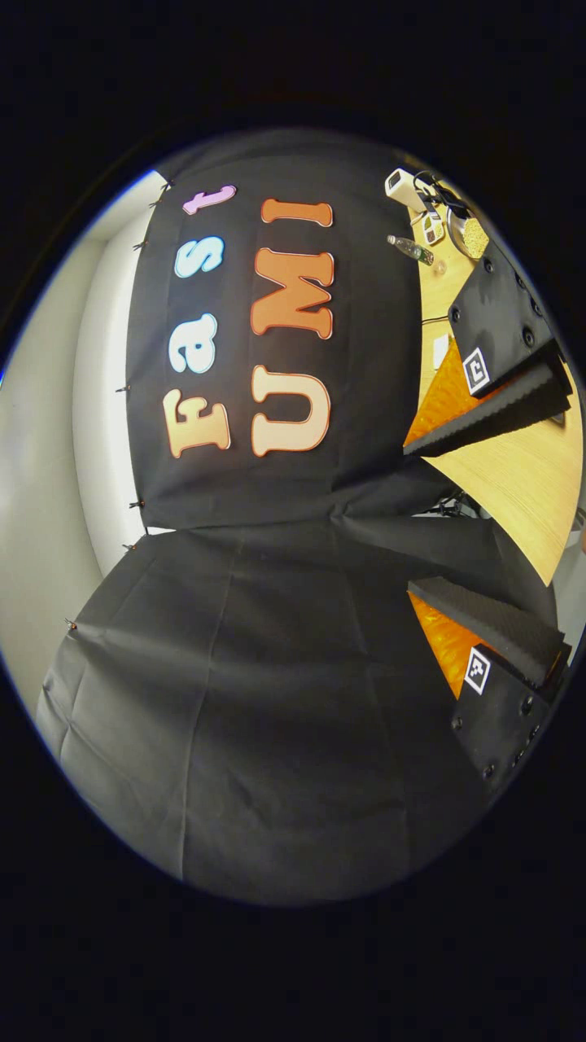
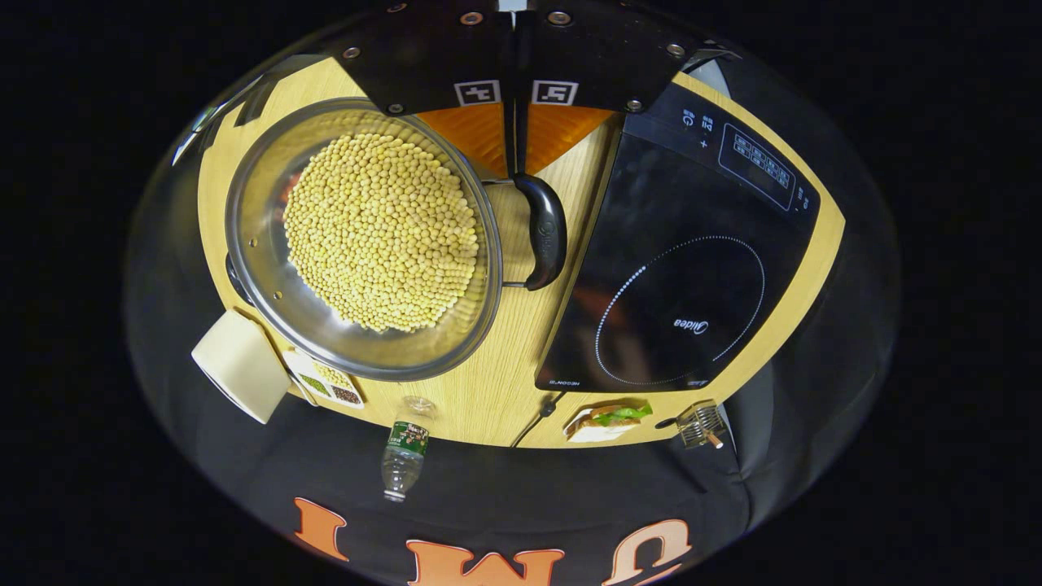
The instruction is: First push the handle of the pot to place it horizontally, then grasp the pot with both hands and set it on the induction cooktop.
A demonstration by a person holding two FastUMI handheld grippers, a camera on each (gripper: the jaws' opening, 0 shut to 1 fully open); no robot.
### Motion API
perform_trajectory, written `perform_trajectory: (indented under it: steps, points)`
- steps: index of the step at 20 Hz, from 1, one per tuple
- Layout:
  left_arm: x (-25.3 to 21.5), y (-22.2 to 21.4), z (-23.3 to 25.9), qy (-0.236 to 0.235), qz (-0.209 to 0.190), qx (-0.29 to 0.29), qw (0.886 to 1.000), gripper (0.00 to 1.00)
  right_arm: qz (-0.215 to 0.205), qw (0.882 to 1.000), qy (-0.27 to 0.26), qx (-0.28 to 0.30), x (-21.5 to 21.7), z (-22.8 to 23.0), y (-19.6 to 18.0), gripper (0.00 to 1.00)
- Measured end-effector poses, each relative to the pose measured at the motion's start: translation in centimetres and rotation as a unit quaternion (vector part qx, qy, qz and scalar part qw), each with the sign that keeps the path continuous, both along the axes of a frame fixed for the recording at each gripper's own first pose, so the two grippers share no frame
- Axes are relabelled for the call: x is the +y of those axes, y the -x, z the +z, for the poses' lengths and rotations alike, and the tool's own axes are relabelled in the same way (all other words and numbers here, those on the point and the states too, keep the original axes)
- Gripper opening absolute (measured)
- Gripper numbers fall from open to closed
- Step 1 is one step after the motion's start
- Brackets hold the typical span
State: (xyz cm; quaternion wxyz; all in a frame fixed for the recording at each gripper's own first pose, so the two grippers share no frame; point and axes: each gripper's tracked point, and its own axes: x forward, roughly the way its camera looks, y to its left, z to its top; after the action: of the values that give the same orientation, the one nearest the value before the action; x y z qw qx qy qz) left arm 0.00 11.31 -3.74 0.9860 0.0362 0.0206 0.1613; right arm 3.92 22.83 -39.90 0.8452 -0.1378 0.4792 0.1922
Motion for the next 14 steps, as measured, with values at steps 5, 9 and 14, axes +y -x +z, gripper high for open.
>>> perform_trajectory:
  steps: [5,9,14]
  points:
    - [0.3,0.0,-0.3,-0.001,0.006,0.001,1.000,0.97,-0.016,1.000,-0.012,0.004,0.8,-0.2,-0.7,0.00]
    - [0.8,0.3,-0.5,-0.002,0.012,0.000,1.000,0.98,-0.020,1.000,-0.013,0.001,1.1,-0.2,-1.1,0.00]
    - [1.1,0.4,-0.8,-0.007,0.012,0.002,1.000,0.98,-0.030,0.999,-0.022,-0.002,1.8,-0.3,-1.8,0.00]
